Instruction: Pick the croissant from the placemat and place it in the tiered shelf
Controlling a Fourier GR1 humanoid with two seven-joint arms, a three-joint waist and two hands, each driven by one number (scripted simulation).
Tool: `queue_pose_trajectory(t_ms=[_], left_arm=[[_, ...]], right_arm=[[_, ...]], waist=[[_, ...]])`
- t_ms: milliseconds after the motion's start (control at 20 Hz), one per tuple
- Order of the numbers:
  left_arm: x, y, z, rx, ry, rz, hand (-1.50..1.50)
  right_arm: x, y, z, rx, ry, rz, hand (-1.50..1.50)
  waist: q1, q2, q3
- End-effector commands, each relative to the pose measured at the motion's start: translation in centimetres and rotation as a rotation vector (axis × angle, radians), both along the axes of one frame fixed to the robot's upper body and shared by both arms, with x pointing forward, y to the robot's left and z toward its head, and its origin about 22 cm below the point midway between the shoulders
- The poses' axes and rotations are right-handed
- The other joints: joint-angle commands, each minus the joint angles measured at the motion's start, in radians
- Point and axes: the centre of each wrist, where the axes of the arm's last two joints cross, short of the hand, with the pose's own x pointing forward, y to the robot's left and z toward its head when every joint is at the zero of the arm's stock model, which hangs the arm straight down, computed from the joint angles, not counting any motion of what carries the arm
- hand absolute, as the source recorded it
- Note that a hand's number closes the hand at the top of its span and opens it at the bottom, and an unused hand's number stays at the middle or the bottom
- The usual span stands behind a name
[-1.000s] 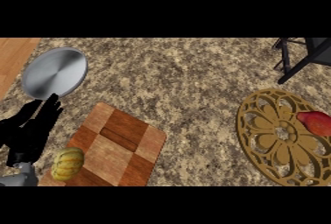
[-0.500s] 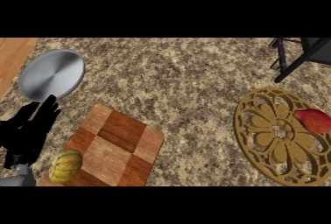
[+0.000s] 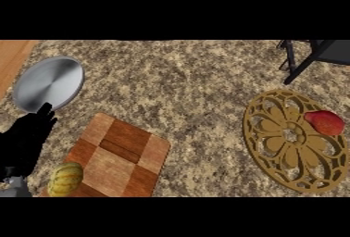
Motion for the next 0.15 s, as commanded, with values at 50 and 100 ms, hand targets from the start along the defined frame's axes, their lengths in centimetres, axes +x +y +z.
queue_pose_trajectory(t_ms=[50,100], left_arm=[[-0.70,0.81,-0.28,0.005,0.012,0.017,0.00],[-0.93,0.67,-0.91,-0.012,0.025,0.020,0.00]], right_arm=[[-4.55,-1.04,0.88,-0.013,0.014,0.010,-1.50],[-5.23,-1.01,1.44,-0.020,0.009,0.013,-1.50]], waist=[[-0.021,-0.004,0.005],[-0.018,-0.004,0.003]])
